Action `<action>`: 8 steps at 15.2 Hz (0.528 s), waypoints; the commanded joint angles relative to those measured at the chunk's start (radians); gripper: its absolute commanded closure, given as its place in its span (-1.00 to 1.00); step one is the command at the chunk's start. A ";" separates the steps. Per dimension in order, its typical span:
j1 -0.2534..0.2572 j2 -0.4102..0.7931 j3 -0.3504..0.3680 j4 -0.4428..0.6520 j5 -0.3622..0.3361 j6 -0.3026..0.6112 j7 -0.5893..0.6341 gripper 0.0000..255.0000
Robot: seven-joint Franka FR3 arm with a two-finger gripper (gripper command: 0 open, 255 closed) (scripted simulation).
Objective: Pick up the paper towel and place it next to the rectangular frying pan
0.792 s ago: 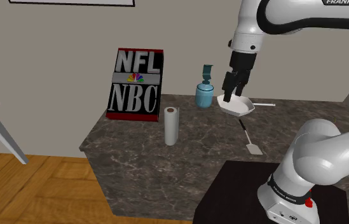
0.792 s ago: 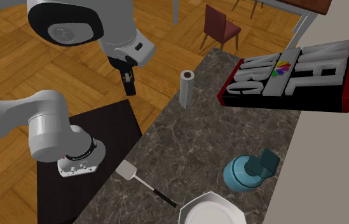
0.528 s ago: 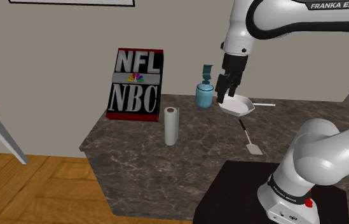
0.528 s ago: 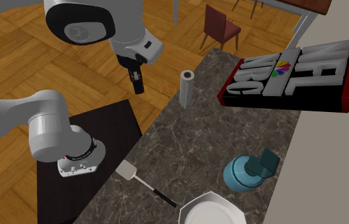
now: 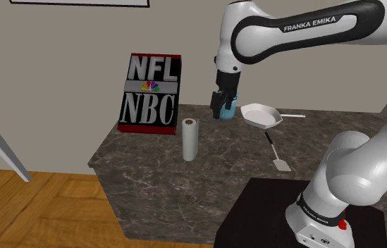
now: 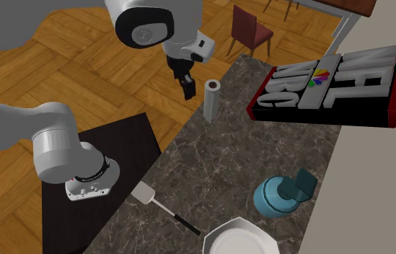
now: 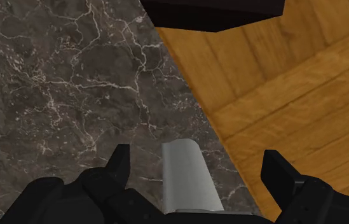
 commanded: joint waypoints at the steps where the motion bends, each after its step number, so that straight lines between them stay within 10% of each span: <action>1: 0.004 0.077 0.008 0.025 -0.015 0.063 -0.016 -1.00; 8: 0.024 0.331 0.053 0.170 -0.082 0.207 -0.028 -1.00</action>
